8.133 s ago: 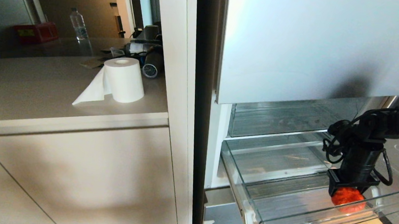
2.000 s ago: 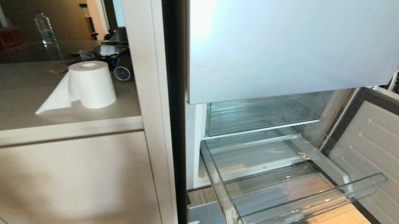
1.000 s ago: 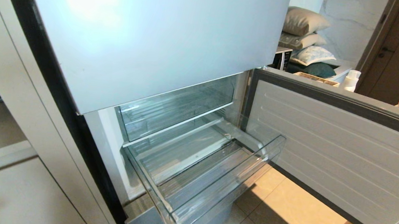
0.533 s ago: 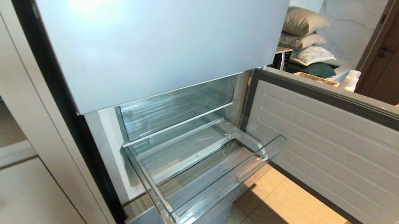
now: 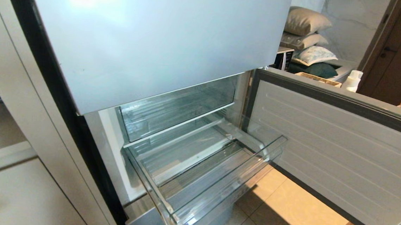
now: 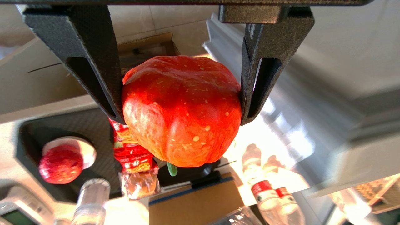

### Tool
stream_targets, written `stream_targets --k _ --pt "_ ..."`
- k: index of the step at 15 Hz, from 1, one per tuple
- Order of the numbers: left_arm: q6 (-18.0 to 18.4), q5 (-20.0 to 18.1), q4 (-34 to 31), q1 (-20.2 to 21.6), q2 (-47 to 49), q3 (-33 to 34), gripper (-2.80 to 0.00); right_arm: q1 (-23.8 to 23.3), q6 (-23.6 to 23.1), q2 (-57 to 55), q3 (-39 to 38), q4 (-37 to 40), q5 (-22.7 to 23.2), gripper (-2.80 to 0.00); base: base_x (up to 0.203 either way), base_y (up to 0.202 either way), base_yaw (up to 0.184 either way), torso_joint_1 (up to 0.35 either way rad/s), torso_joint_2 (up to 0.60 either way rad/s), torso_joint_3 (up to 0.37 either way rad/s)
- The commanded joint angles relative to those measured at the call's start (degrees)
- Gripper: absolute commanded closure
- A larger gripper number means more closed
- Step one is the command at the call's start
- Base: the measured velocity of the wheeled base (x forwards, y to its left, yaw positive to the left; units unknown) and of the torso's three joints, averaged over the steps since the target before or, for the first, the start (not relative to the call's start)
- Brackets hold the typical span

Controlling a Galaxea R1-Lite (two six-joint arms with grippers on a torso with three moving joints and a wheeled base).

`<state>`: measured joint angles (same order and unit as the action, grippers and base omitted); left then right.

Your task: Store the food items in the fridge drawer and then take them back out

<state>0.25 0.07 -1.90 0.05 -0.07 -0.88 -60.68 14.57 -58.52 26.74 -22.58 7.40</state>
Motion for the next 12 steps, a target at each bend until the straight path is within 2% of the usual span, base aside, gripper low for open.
stream_targets --k 1,6,9,12 --pt "0.02 0.01 -0.03 0.04 0.07 0.00 0.00 -0.90 0.33 -10.43 0.71 -3.77 0.30 0.00 0.000 0.000 0.000 0.000 0.00 0.000" --pt "0.02 0.01 -0.03 0.04 0.07 0.00 0.00 -2.05 0.77 -24.95 2.98 -12.22 1.18 0.00 0.000 0.000 0.000 0.000 0.00 0.000" --pt "0.02 0.01 -0.03 0.03 0.07 0.00 0.00 -2.15 0.95 -33.41 3.93 -18.84 5.47 0.00 0.000 0.000 0.000 0.000 0.00 0.000" --pt "0.02 0.01 -0.03 -0.05 0.07 0.00 0.00 -2.11 0.98 -42.78 6.43 -22.80 6.54 0.00 0.000 0.000 0.000 0.000 0.00 0.000"
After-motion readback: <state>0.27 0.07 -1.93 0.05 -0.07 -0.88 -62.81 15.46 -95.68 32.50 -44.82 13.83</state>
